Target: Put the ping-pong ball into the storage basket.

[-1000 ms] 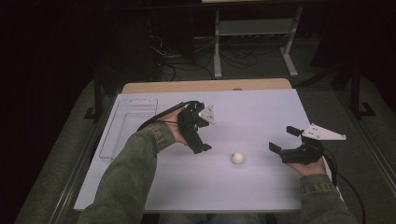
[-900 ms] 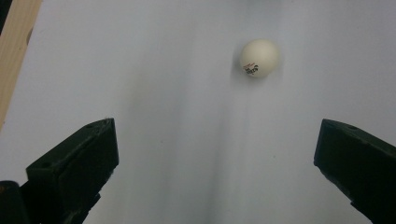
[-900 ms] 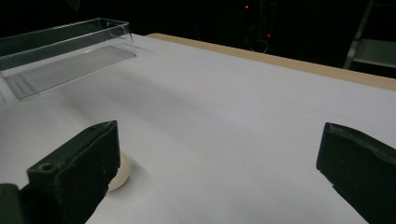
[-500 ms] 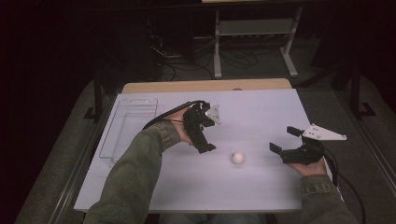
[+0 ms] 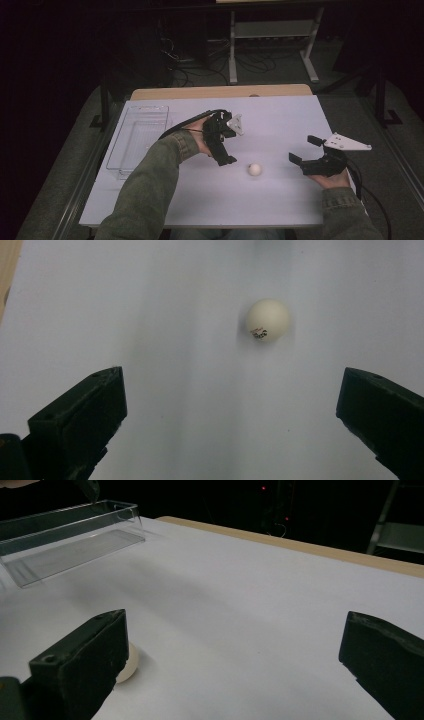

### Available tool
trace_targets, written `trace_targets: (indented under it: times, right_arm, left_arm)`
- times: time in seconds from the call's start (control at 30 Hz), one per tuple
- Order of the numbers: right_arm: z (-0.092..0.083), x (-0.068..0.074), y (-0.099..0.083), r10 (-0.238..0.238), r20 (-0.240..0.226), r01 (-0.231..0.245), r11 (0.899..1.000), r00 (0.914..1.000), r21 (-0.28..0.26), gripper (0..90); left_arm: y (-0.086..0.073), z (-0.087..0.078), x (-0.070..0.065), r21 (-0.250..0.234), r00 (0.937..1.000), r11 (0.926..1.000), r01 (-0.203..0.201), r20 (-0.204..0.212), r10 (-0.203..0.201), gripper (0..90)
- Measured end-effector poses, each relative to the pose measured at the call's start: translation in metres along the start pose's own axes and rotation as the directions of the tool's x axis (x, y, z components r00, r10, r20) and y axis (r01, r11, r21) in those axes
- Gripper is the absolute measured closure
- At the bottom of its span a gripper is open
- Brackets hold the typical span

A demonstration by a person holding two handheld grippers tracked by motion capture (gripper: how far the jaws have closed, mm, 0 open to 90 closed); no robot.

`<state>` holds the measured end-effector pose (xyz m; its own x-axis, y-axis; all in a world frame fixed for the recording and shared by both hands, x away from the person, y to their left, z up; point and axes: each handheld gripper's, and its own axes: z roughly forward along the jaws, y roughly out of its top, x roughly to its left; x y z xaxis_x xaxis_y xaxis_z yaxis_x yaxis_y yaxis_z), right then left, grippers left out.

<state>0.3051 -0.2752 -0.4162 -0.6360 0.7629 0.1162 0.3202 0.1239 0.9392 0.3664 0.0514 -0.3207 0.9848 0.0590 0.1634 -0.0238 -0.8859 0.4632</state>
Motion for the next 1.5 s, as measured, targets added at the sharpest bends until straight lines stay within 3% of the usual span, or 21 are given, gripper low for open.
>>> trace_targets:
  times: [1.0,1.5]
  right_arm:
    - [-0.002,-0.001,-0.001,0.004,0.002,-0.004,1.000,1.0000,-0.004,0.0]
    - [-0.002,-0.001,-0.002,0.003,0.000,-0.003,1.000,1.0000,0.002,0.0]
  left_arm:
    - [0.014,0.038,-0.007,0.013,0.9986,0.9998,-0.016,0.050,0.016,0.0]
    - [0.012,0.046,-0.008,0.000,0.9983,1.0000,-0.004,0.058,0.004,0.0]
